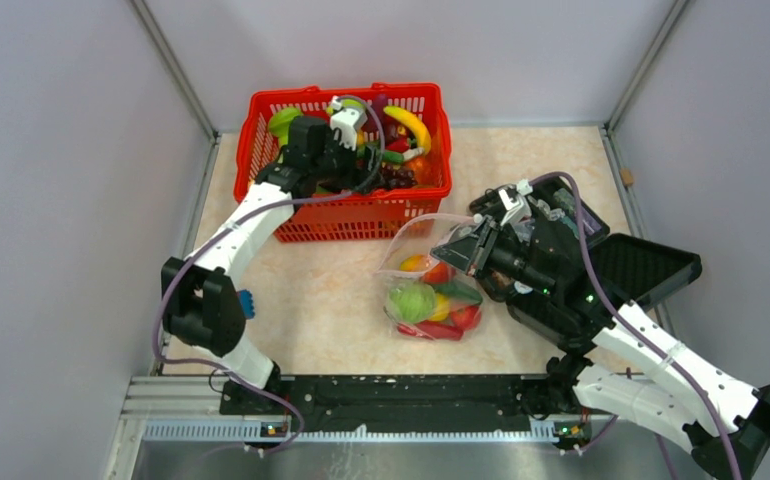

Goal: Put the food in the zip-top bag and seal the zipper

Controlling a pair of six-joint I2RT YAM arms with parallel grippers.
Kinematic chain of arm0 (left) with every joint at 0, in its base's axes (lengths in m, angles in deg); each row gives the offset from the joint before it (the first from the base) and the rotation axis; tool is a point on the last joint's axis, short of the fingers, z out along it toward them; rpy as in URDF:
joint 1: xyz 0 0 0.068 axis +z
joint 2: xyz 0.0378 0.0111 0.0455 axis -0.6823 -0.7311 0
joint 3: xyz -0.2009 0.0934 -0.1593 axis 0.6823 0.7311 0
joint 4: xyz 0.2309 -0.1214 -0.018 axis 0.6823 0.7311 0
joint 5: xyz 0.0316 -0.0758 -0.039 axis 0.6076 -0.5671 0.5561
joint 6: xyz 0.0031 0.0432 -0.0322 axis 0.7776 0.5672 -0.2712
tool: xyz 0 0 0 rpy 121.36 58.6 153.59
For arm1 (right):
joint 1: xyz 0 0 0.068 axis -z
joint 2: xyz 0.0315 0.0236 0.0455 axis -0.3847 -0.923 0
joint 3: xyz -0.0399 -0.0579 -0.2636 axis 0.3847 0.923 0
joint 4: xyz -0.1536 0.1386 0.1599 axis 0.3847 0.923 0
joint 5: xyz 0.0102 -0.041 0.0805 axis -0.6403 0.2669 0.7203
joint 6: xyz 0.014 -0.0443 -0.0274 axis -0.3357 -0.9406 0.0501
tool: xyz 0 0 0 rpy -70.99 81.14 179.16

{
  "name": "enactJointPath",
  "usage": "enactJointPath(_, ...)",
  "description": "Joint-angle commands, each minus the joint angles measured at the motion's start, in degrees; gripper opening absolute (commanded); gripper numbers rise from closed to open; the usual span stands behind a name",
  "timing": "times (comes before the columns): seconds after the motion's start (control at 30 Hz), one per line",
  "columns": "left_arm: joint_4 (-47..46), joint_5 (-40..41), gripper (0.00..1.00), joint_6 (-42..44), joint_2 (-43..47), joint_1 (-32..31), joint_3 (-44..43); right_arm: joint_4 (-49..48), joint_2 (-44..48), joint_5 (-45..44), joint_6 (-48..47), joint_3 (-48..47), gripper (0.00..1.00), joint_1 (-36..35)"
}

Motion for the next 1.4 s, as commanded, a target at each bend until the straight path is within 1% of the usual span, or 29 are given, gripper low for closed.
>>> enactJointPath(0.0, 5.7, -8.4, 0.83, 2.8, -4.2, -0.7, -5.7, -0.7, 1.4, -1.0, 0.3, -0.6, 0.00, -0.6)
enactJointPath(0.07, 7.9, -8.8, 0.82, 4.0, -5.6, -0.6, -7.2, -0.6, 1.4, -1.1, 0.3, -0.6, 0.00, -0.6)
enactJointPath(0.1, 8.4, -8.8, 0.78, 4.0, -6.0, -0.6, -7.8, -0.5, 1.5, -1.2, 0.3, -0.7, 0.00, -0.6)
enactJointPath(0.17, 8.3, -8.6, 0.65, 3.8, -6.3, -0.6, -8.0, -0.3, 1.6, -1.2, 0.2, -0.7, 0.00, -0.6)
enactJointPath(0.23, 7.1, -7.9, 0.46, 2.6, -5.7, -0.6, -7.7, 0.0, 1.7, -1.5, 0.2, -0.6, 0.00, -0.6)
enactJointPath(0.33, 4.1, -6.6, 0.29, 1.6, -3.2, -0.5, -6.1, 0.2, 2.0, -1.6, 0.3, -0.5, 0.00, -0.6)
enactJointPath(0.4, 2.7, -5.7, 0.20, 1.3, -0.9, -0.5, -4.8, 0.3, 2.2, -1.8, 0.3, -0.4, 0.00, -0.6)
enactJointPath(0.43, 1.9, -5.4, 0.17, 1.1, 0.3, -0.5, -4.3, 0.4, 2.2, -1.9, 0.3, -0.4, 0.00, -0.6)
enactJointPath(0.63, -2.3, -2.8, 0.14, 1.0, 9.1, -0.5, -0.3, -0.1, 2.0, -1.9, 0.3, -0.4, 0.00, -0.6)
enactJointPath(0.7, -3.6, -1.8, 0.13, -0.6, 11.9, -0.5, 1.2, -0.3, 1.8, -1.7, 0.4, -0.3, 0.00, -0.6)
enactJointPath(0.83, -6.0, 1.2, 0.13, -1.1, 17.7, -0.5, 4.2, -0.7, 1.6, -1.5, 0.4, -0.2, 0.00, -0.6)
enactJointPath(0.97, -6.2, 2.8, 0.13, -1.4, 21.6, -0.5, 5.7, -0.8, 1.5, -1.5, 0.5, -0.1, 0.00, -0.6)
enactJointPath(1.1, -5.6, 1.1, 0.14, -1.7, 24.4, -0.5, 5.7, -1.3, 1.2, -1.2, 0.6, -0.1, 0.00, -0.6)
enactJointPath(1.37, -4.0, -7.1, 0.14, -1.7, 29.6, -0.5, 6.3, -2.0, 0.5, -0.9, 0.8, -0.2, 0.00, -0.6)
